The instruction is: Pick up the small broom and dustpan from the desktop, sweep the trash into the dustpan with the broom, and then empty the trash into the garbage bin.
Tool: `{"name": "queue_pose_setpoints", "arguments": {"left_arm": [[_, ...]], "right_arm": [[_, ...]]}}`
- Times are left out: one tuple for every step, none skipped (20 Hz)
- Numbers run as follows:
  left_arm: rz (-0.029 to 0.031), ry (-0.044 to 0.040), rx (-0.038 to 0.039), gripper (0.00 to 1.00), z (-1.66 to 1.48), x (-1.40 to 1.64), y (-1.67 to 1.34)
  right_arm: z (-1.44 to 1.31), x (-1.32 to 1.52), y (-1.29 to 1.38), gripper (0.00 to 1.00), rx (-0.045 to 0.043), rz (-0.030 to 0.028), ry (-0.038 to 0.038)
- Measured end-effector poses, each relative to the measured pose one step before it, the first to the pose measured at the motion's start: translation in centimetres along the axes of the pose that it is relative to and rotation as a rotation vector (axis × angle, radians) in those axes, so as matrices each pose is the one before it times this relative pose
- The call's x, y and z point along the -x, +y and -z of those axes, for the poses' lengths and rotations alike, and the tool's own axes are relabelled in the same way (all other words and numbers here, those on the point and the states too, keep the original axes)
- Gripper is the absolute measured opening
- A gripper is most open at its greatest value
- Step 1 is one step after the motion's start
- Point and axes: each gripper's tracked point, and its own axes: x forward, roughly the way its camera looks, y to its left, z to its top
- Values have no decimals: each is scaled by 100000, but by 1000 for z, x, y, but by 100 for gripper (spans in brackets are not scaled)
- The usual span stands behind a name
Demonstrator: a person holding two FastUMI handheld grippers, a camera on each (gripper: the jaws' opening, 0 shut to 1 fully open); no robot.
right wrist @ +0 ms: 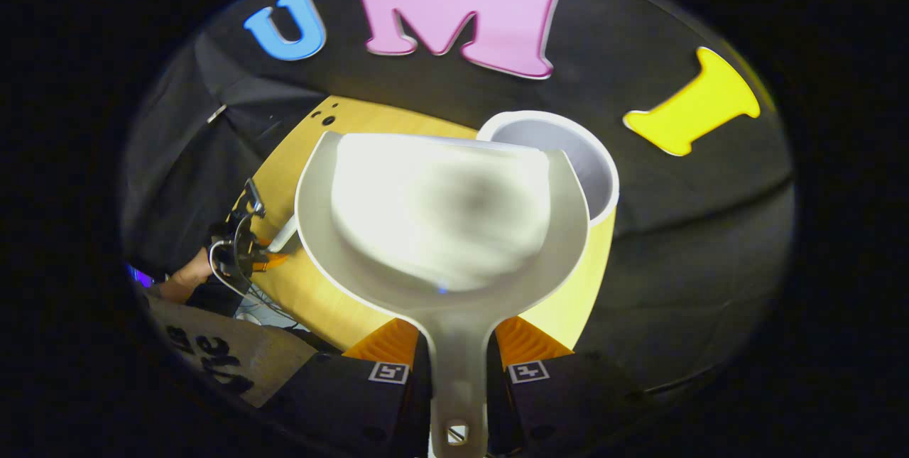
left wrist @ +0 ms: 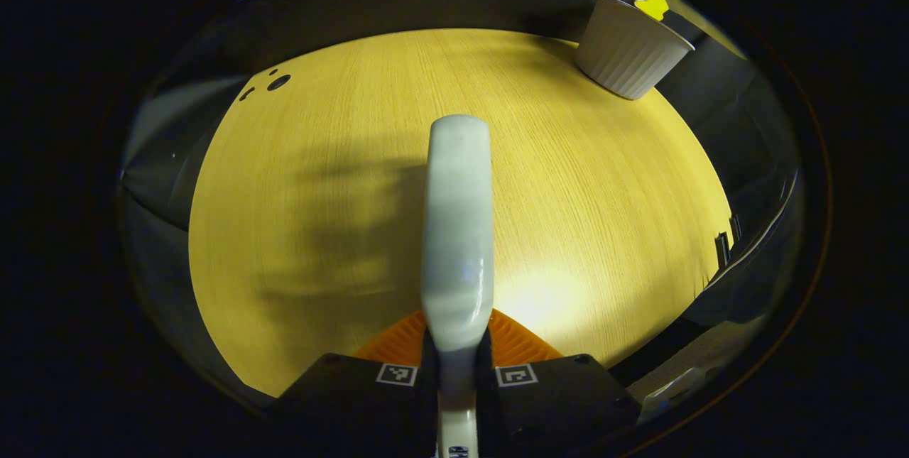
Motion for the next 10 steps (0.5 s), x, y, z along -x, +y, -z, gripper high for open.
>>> {"name": "queue_pose_setpoints", "arguments": {"left_arm": [[-395, -26, 37, 26, 55, 73, 195], [-447, 146, 60, 26, 73, -14, 158], [-374, 163, 162, 26, 23, 10, 279], [-433, -43, 249, 26, 13, 90, 158], [-241, -313, 416, 26, -77, 71, 219], [51, -208, 383, 26, 38, -77, 167], [84, -287, 160, 26, 3, 45, 140], [47, -503, -59, 27, -7, -93, 154], [21, -135, -51, 26, -54, -76, 169], [-227, 55, -82, 26, 32, -61, 206]], "right_arm": [[865, -873, 1912, 36, 1197, -2054, 428], [878, -1089, 1469, 36, 1434, -1333, 885], [1101, -1215, 853, 36, 1559, -376, 1177], [960, -1184, 800, 36, 1899, 13, 1253], [924, -1289, 659, 36, 1833, 215, 981], [799, -1119, 670, 36, 1295, -606, 1120], [699, -1286, 671, 36, 1267, -306, 1044], [495, -1310, 452, 36, 183, 483, -179], [571, -1303, 507, 36, -540, -89, 116], [789, -1252, 444, 36, -550, 124, 850]]}}
